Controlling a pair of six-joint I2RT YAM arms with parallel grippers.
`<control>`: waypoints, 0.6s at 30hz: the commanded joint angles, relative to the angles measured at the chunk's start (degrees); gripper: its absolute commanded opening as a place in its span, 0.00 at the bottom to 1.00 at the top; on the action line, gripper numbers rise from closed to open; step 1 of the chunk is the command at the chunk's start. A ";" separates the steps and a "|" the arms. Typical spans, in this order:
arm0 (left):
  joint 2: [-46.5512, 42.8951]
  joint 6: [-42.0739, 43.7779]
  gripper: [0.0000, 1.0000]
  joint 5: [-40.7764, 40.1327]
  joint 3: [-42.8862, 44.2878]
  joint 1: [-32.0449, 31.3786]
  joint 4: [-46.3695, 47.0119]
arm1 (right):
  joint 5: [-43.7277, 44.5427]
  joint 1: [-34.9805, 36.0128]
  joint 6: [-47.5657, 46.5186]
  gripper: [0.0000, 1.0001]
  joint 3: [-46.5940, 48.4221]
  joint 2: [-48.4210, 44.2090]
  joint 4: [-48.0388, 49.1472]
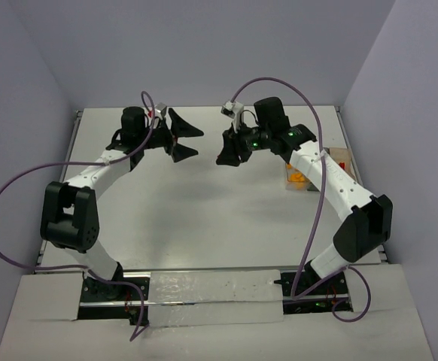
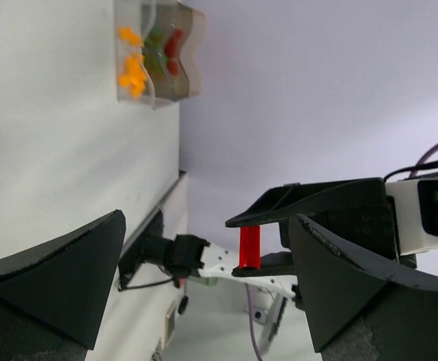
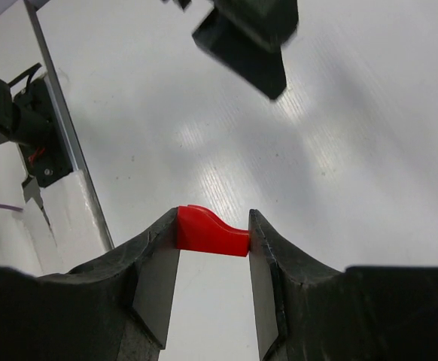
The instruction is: Sort the legos into containers by color
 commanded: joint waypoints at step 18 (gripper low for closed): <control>-0.22 61.95 0.99 -44.10 21.28 -11.82 -36.34 | 16.31 -45.01 -25.88 0.25 -7.08 -0.89 -16.16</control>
